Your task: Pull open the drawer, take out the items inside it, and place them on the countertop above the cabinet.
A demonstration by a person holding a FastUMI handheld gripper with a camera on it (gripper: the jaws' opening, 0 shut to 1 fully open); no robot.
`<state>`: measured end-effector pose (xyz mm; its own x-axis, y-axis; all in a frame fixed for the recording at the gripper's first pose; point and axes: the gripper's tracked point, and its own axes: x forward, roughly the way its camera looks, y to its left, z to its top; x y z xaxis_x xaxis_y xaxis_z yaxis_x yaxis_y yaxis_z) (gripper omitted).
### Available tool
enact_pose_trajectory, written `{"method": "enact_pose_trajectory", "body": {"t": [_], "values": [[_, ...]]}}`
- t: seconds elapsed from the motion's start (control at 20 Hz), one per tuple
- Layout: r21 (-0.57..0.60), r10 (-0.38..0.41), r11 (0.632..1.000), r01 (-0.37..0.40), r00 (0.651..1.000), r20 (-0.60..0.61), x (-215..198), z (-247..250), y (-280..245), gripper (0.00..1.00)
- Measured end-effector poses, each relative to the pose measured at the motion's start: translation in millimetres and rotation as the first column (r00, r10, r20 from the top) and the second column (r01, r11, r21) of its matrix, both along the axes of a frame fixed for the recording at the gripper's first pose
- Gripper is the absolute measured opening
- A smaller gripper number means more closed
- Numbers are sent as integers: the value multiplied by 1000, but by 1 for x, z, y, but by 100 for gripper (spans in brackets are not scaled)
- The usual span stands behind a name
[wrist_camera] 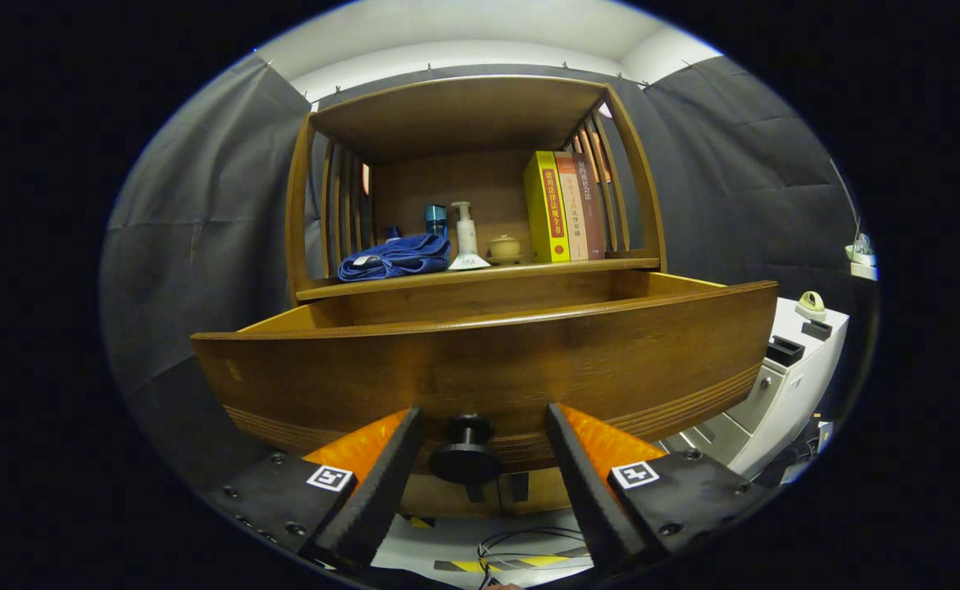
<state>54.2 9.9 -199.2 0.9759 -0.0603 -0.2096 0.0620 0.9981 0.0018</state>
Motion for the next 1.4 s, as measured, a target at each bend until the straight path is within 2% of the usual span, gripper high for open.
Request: {"method": "enact_pose_trajectory", "body": {"t": [0.55, 1.4], "values": [[-12, -21, 1000, 21, 1000, -11, 20, 4, 2, 99], [-41, -11, 999, 11, 1000, 6, 119, 8, -8, 99]]}}
